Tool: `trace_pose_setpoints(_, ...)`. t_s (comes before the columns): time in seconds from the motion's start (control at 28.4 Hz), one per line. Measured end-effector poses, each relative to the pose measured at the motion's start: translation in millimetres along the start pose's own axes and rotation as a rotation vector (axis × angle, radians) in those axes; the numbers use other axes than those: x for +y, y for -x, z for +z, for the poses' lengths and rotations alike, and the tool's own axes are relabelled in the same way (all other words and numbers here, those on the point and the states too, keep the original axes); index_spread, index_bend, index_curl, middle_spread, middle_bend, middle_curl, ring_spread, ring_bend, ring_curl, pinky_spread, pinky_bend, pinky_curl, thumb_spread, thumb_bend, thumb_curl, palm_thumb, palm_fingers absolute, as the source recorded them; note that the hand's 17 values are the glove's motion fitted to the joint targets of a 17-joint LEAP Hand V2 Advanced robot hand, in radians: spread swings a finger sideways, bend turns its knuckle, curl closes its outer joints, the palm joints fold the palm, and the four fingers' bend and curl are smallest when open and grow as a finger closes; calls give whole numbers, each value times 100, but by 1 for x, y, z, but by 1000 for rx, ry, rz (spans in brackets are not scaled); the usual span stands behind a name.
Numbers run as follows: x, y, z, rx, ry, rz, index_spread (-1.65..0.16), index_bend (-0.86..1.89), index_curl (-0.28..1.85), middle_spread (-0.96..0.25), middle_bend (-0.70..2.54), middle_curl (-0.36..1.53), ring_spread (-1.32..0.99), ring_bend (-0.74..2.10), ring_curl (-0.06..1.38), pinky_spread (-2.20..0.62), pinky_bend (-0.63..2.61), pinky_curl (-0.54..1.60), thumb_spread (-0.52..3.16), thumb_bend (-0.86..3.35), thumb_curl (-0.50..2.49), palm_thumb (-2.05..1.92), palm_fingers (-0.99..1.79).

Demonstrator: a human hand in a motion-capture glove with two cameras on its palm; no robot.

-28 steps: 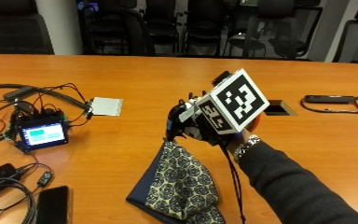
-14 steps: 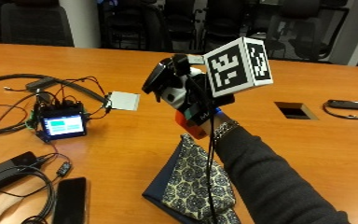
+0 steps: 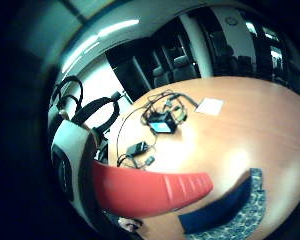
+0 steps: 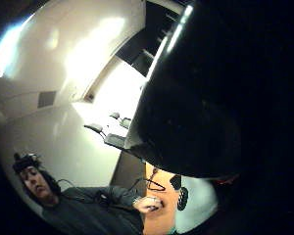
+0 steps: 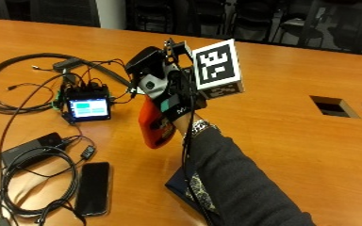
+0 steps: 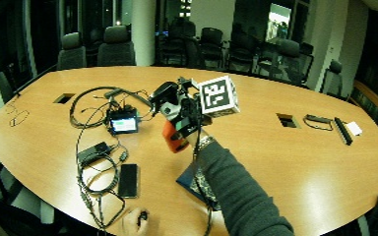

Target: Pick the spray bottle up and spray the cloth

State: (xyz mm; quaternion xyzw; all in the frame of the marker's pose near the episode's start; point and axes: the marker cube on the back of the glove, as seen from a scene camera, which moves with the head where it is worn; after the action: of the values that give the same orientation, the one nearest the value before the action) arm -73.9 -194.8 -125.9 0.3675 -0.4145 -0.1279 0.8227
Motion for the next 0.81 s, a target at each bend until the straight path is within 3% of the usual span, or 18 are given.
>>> trace_pose_setpoints(0.35, 18, -40, 27, -102, -7, 201, -26, 26, 57, -20, 54, 52, -20, 68, 46, -31, 52, 43, 54, -3, 76, 92, 137)
trace_pose_setpoints(0.81, -19, -20, 15, -69, -118, 162, -26, 25, 57, -21, 55, 52, -20, 67, 46, -31, 51, 43, 55, -3, 75, 92, 138)
